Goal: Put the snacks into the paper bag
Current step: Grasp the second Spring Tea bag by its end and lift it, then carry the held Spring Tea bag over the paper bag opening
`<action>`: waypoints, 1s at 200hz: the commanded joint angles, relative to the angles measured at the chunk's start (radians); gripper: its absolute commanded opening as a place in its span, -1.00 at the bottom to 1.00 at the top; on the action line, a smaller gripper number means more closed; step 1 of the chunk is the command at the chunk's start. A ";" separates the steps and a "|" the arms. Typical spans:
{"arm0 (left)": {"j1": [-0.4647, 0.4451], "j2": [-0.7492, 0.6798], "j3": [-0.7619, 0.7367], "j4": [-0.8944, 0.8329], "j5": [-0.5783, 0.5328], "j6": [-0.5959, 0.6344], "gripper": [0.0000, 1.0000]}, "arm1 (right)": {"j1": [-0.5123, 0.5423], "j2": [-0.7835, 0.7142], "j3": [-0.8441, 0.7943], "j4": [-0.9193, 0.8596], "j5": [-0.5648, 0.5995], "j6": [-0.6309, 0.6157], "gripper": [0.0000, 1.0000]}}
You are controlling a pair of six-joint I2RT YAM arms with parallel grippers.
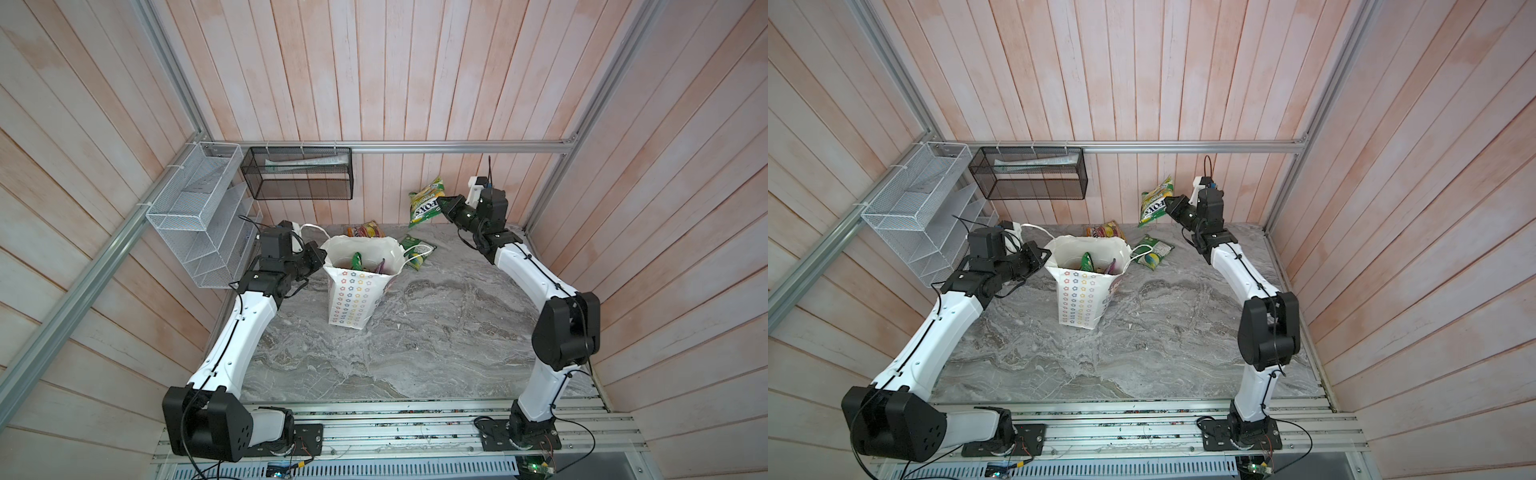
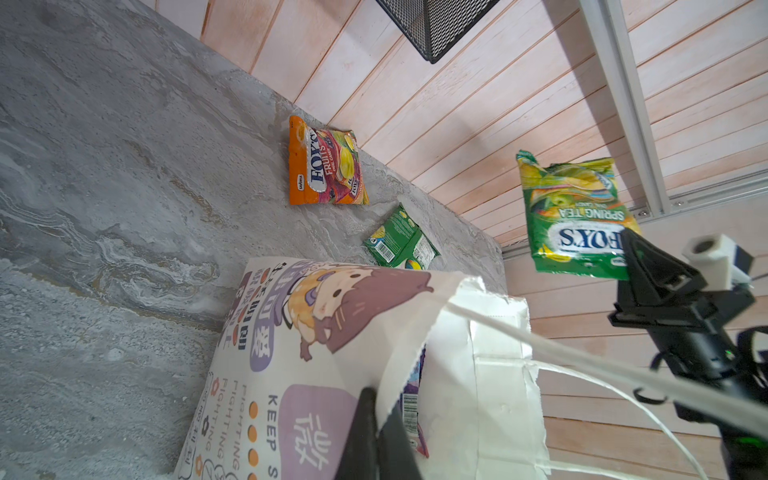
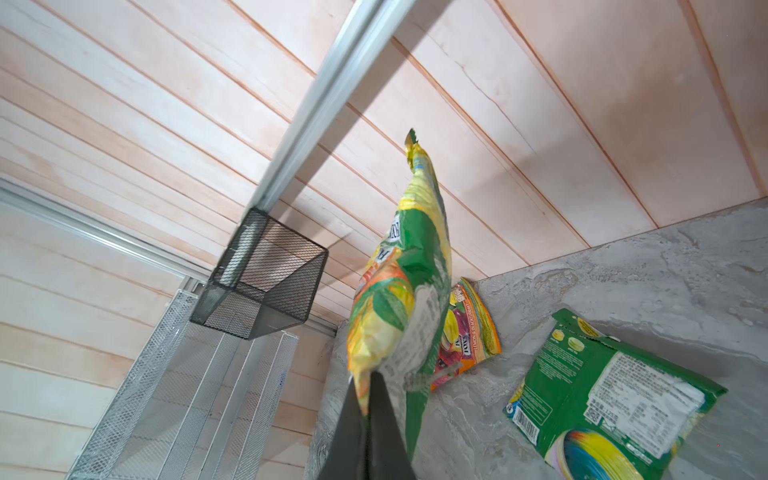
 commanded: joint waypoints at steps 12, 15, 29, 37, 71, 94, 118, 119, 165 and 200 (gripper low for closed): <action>0.008 -0.012 0.006 0.104 0.041 -0.017 -0.92 | 0.113 -0.214 -0.046 0.026 0.123 -0.138 -1.00; 0.010 -0.011 0.006 0.104 0.039 -0.017 -0.92 | 0.125 -0.226 -0.046 0.021 0.129 -0.148 -1.00; 0.008 -0.009 0.008 0.103 0.036 -0.014 -0.92 | 0.179 -0.272 -0.039 -0.011 0.153 -0.190 -1.00; 0.009 -0.008 0.008 0.101 0.034 -0.014 -0.92 | 0.210 -0.295 -0.035 -0.028 0.158 -0.208 -1.00; 0.009 -0.010 0.010 0.100 0.037 -0.013 -0.92 | 0.344 -0.363 -0.053 -0.078 0.197 -0.271 -1.00; 0.008 -0.011 0.010 0.097 0.032 -0.014 -0.91 | 0.425 -0.396 -0.075 -0.110 0.253 -0.312 -1.00; 0.008 -0.008 0.008 0.099 0.049 -0.017 -0.91 | 0.517 -0.419 -0.109 -0.139 0.339 -0.375 -1.00; 0.008 -0.008 0.008 0.100 0.049 -0.017 -0.92 | 0.521 -0.420 -0.110 -0.139 0.345 -0.379 -1.00; 0.008 -0.012 0.007 0.104 0.067 -0.023 -0.91 | 0.582 -0.398 -0.171 -0.150 0.442 -0.445 -1.00; 0.010 -0.019 0.007 0.105 0.067 -0.022 -0.92 | 0.582 -0.356 -0.148 -0.147 0.498 -0.499 -1.00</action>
